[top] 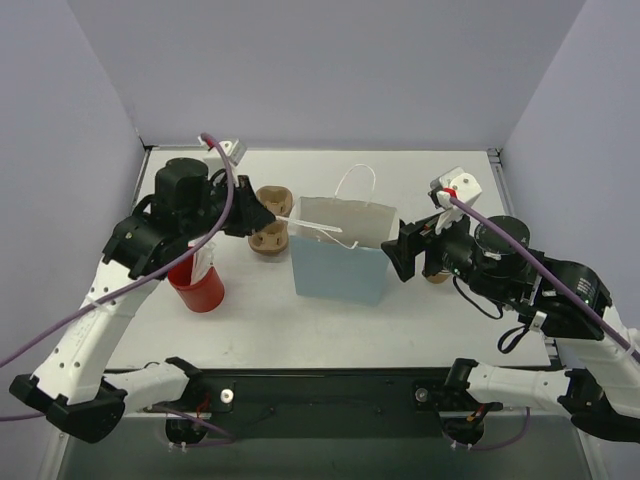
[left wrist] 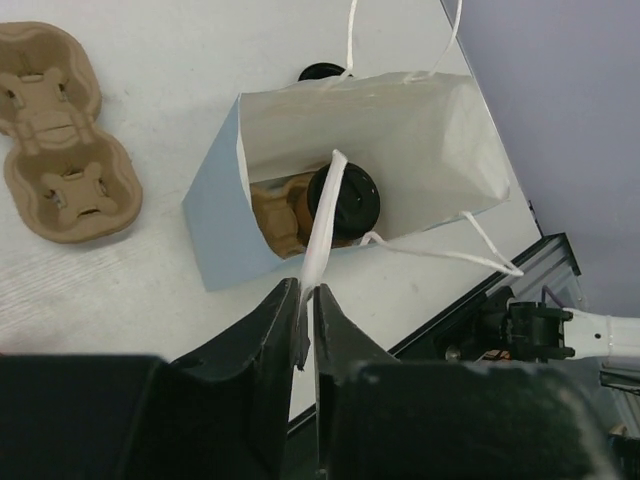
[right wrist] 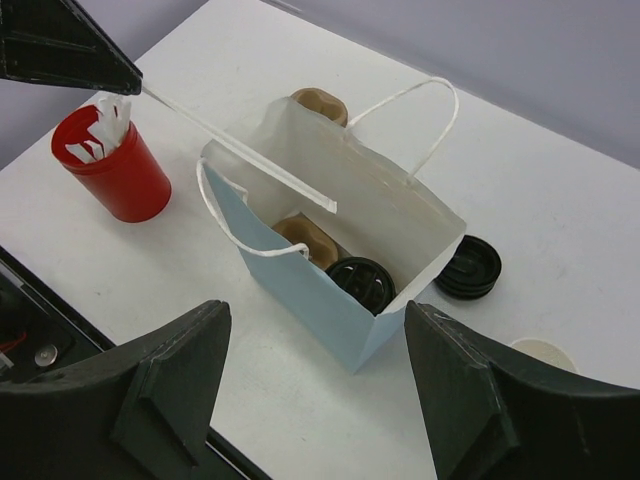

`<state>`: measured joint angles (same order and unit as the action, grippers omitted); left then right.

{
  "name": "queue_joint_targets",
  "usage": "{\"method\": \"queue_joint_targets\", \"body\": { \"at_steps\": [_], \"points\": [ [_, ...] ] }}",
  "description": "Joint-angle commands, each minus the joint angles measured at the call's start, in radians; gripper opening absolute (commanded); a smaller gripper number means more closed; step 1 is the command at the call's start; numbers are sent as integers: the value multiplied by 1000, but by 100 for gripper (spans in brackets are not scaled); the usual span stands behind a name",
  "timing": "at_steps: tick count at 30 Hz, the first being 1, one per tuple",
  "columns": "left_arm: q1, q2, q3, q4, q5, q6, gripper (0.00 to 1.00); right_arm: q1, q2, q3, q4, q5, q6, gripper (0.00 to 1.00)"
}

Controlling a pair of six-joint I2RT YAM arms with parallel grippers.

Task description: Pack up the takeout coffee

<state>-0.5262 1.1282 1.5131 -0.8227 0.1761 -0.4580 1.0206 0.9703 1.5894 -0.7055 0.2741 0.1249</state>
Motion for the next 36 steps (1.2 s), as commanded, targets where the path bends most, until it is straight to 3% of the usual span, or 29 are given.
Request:
{"method": "queue_joint_targets", "body": {
  "at_steps": [1, 2, 5, 10, 11, 14, 15, 25, 36],
  "points": [
    [-9, 94, 45, 76, 88, 45, 26, -5, -1, -51, -11, 63, 115, 71],
    [-9, 113, 85, 74, 103, 48, 29, -4, 1, -57, -15, 65, 139, 71],
    [-9, 145, 143, 45, 103, 51, 51, -5, 2, -86, -26, 86, 221, 73],
    [-8, 90, 128, 30, 43, 99, 89, -5, 36, -68, -63, 134, 266, 78],
    [-8, 87, 133, 8, 33, 110, 91, -5, 42, -60, -74, 134, 266, 78],
    [-6, 71, 144, -16, 16, 140, 93, -5, 61, -29, -106, 154, 289, 84],
    [-6, 67, 136, -15, 13, 143, 94, -5, 62, -23, -112, 155, 303, 100],
    [-8, -177, -162, 354, 79, 33, 97, -4, 59, 23, -114, 192, 404, 100],
    [-8, -292, -238, 399, 60, 24, 97, -4, -16, 4, -46, 215, 384, 100]
  ]
}}
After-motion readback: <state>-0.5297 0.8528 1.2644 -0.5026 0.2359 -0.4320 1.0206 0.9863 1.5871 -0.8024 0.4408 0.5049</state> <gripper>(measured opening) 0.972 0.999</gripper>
